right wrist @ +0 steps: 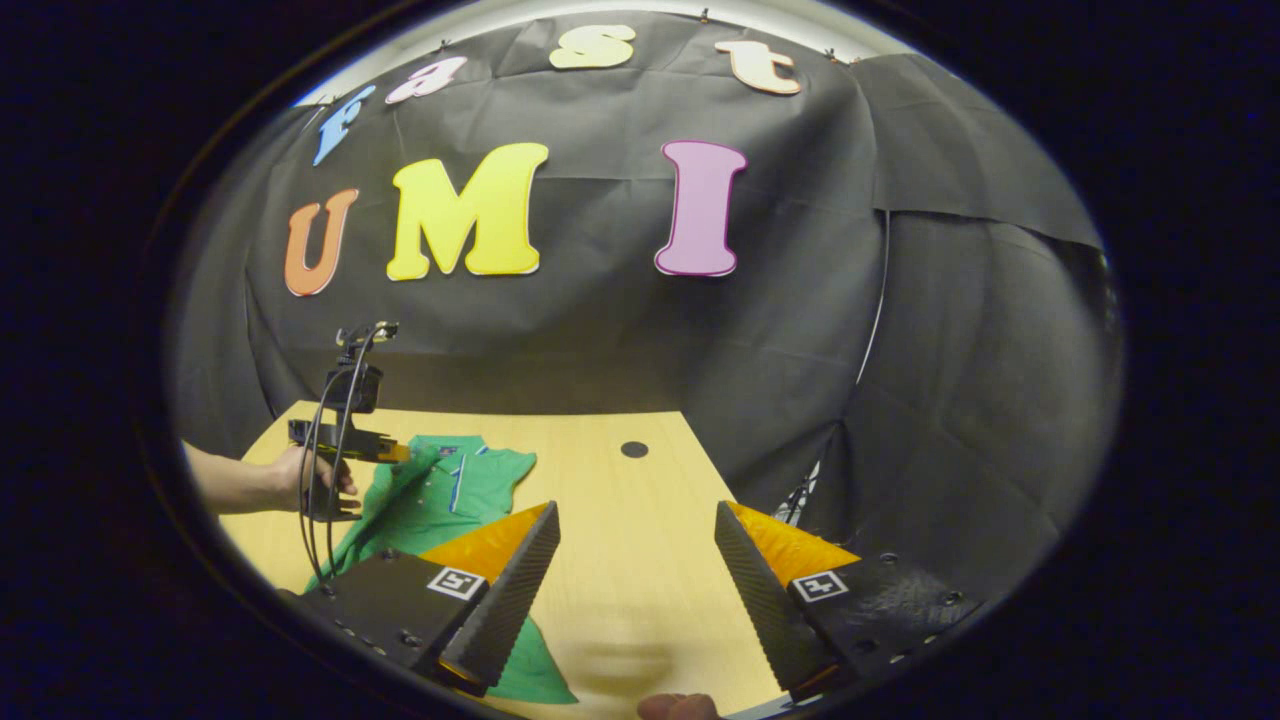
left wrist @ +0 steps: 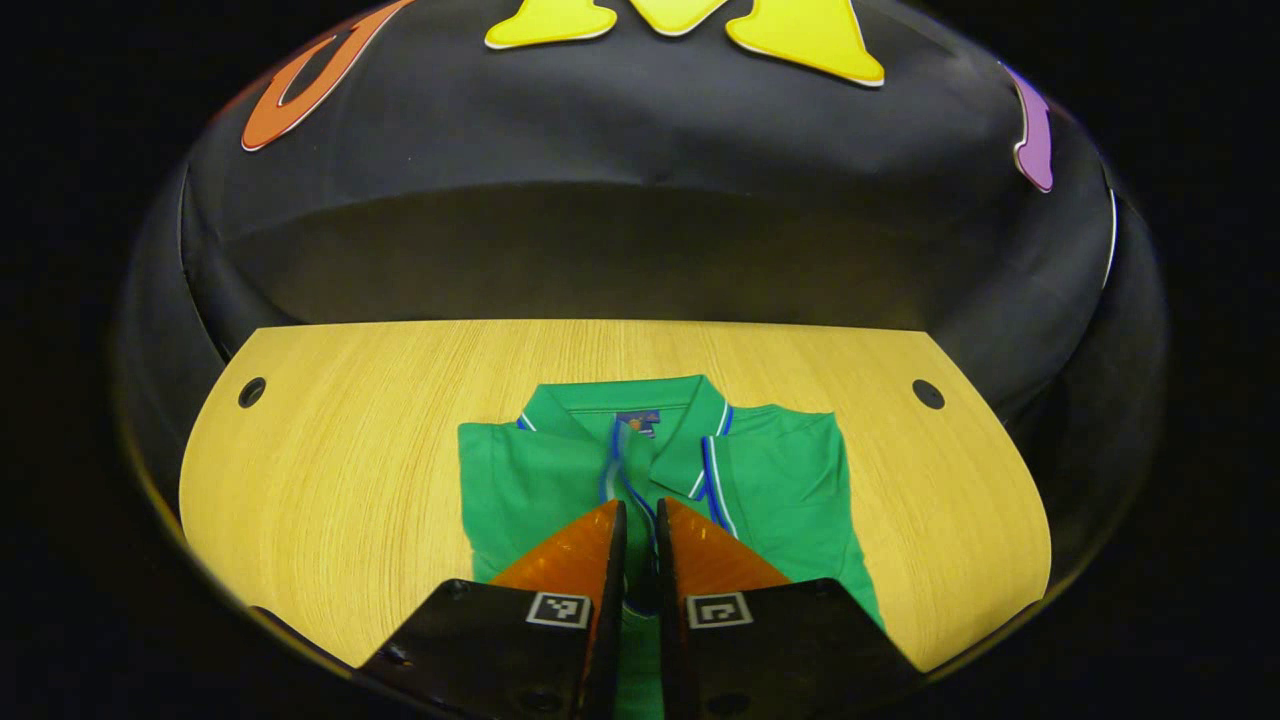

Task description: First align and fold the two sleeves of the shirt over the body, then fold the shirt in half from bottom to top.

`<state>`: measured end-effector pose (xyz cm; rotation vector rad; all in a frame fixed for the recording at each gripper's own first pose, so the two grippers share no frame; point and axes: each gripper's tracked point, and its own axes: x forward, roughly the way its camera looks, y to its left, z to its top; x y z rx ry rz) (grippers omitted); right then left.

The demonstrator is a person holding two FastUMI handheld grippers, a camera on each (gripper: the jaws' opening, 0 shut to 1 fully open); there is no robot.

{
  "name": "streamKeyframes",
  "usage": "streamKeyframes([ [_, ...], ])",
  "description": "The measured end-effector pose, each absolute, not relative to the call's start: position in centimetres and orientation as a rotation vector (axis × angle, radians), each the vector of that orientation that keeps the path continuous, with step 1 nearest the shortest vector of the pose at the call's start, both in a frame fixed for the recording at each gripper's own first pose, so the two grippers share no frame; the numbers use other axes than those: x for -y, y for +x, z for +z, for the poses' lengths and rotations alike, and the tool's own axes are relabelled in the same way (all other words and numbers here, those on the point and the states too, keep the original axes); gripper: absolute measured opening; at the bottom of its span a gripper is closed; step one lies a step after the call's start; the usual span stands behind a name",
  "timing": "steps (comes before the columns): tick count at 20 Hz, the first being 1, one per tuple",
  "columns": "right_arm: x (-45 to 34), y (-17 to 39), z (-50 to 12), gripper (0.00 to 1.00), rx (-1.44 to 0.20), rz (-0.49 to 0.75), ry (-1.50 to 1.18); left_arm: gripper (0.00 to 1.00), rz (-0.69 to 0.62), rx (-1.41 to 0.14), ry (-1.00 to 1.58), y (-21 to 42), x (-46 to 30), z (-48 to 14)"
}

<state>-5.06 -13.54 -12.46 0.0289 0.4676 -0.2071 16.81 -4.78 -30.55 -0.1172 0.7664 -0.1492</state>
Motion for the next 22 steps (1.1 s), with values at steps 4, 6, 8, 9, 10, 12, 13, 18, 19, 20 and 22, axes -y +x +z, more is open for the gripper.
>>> streamKeyframes([
  [4,13.0,-4.3,-12.5,0.95,-0.462,-0.179,0.015,0.91,-0.122,-0.704,-0.111,16.5,4.2,-28.6],
  [6,12.4,-3.7,-12.7,0.95,-0.46,-0.162,0.013,1.0,-0.088,-0.669,-0.12,16.1,3.1,-27.6],
  [8,11.6,-3.1,-12.7,0.97,-0.457,-0.142,0.015,1.0,-0.073,-0.641,-0.13,15.3,2.1,-26.1],
  [9,11.1,-2.7,-12.7,0.95,-0.454,-0.129,0.017,1.0,-0.065,-0.626,-0.127,14.9,1.5,-25.4],
  [10,10.6,-2.3,-12.6,0.95,-0.451,-0.115,0.013,1.0,-0.058,-0.609,-0.117,14.4,0.8,-24.6],
  [12,9.5,-1.6,-12.5,0.97,-0.442,-0.087,0.0,1.0,-0.052,-0.575,-0.104,13.1,-0.4,-22.9],
  [13,9.0,-1.5,-12.4,0.95,-0.436,-0.073,-0.006,1.0,-0.048,-0.56,-0.101,12.2,-0.9,-22.0],
  [18,6.1,-1.0,-12.9,0.97,-0.436,0.004,-0.018,1.0,-0.008,-0.474,-0.097,7.3,-3.6,-17.3],
  [19,5.5,-1.1,-13.2,0.97,-0.44,0.02,-0.016,1.0,0.0,-0.459,-0.095,6.1,-4.1,-16.6],
  [20,4.9,-1.2,-13.5,0.95,-0.446,0.039,-0.016,1.0,0.006,-0.449,-0.089,4.9,-4.6,-16.0],
  [22,3.4,-1.7,-14.3,0.95,-0.462,0.096,-0.006,1.0,0.012,-0.447,-0.071,2.1,-5.5,-15.6],
])
